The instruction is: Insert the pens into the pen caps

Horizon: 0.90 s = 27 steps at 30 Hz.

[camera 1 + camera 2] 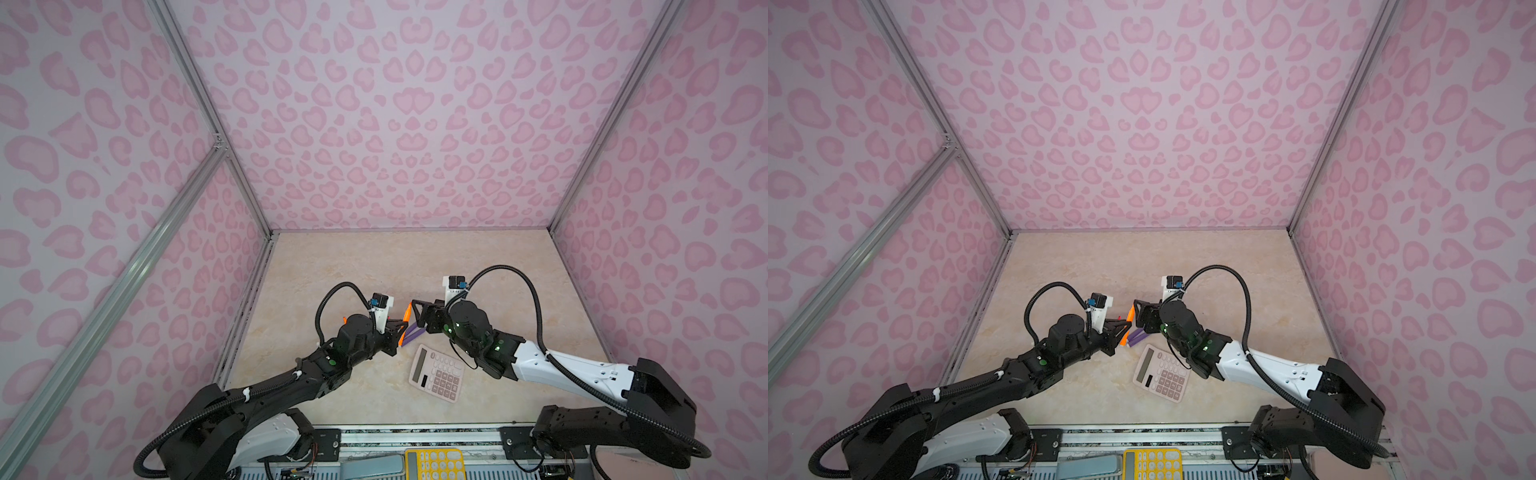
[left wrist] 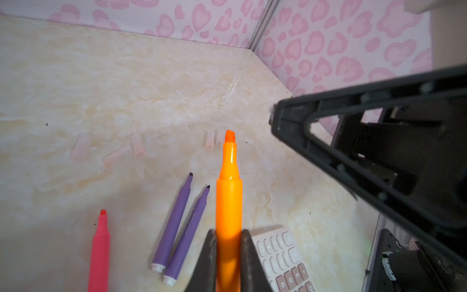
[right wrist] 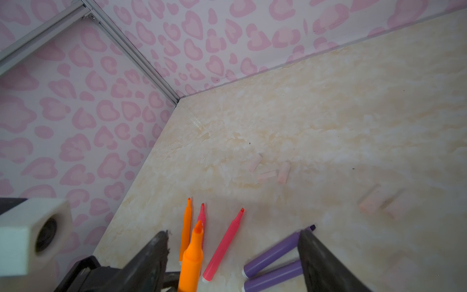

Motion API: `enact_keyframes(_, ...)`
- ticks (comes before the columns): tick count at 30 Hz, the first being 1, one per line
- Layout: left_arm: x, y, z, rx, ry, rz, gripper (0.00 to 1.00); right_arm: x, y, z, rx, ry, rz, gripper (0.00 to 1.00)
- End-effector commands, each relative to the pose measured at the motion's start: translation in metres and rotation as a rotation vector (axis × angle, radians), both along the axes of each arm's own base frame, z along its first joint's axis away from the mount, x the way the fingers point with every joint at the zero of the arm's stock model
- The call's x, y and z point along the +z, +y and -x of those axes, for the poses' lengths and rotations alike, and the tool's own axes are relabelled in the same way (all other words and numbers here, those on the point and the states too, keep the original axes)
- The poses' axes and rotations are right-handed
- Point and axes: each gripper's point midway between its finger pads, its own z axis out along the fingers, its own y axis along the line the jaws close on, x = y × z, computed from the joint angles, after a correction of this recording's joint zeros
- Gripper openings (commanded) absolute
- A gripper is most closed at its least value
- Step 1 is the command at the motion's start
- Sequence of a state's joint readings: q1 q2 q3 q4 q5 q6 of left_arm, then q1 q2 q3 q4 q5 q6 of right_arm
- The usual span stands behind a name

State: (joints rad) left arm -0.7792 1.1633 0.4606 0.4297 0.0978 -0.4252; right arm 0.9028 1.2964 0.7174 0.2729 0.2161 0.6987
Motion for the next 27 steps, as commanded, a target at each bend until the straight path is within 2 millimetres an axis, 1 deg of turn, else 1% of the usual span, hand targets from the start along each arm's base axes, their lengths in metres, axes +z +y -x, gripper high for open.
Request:
enact_keyframes(1,0.018,-0.007,-0.005,-0.009,-0.062,0.039,0.04,0.006,0.003,-0.002,-0.012,-0.014,-0.052,0.8)
enact_keyframes(5,0.019,-0.009,-0.006,-0.01,-0.065,0.043,0.04,0.003,0.007,0.0,-0.003,-0.004,-0.079,0.77)
enact_keyframes(10,0.021,-0.011,-0.012,0.007,-0.065,0.047,0.04,0.001,0.017,0.005,0.021,0.006,-0.1,0.74)
enact_keyframes(13,0.022,-0.013,-0.014,0.011,-0.065,0.05,0.04,-0.003,0.02,0.007,0.024,0.015,-0.112,0.69)
enact_keyframes(18,0.024,-0.016,-0.014,0.004,-0.066,0.059,0.04,-0.005,0.018,0.008,0.008,0.015,-0.132,0.63)
enact_keyframes(22,0.026,-0.02,-0.012,-0.017,-0.071,0.068,0.04,-0.006,0.017,0.008,-0.002,0.017,-0.137,0.54)
enact_keyframes(27,0.026,-0.026,-0.009,-0.041,-0.079,0.071,0.04,-0.008,0.021,0.008,0.012,0.029,-0.16,0.5)
